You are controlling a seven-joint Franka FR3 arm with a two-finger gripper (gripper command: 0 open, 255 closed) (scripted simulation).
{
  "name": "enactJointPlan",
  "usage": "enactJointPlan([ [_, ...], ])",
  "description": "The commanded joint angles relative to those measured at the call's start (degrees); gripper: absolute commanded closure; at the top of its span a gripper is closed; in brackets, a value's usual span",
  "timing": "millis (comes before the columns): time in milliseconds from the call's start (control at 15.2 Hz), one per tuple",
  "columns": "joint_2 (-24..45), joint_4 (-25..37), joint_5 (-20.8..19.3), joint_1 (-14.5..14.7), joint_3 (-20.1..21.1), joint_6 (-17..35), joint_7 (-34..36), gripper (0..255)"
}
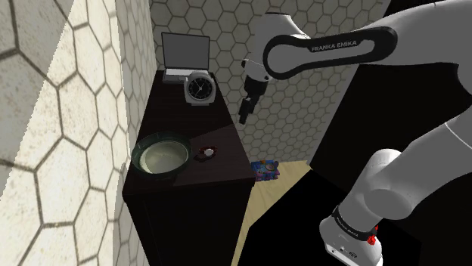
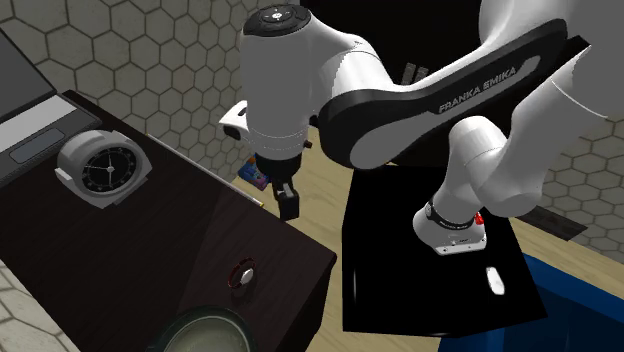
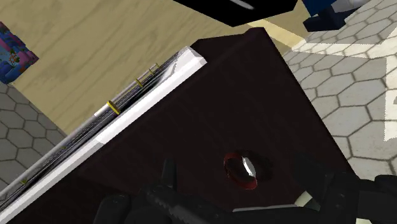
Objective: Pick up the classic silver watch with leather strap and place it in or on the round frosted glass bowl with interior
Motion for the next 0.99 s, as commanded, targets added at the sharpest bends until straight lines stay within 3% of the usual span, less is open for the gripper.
enactJointPlan([
  [0, 3.4, 0.9, -0.6, 0.9, 1.0, 2.7, -1.1, 0],
  [924, 28.0, 13.0, -9.8, 5.8, 6.2, 15.1, -5.6, 0],
])
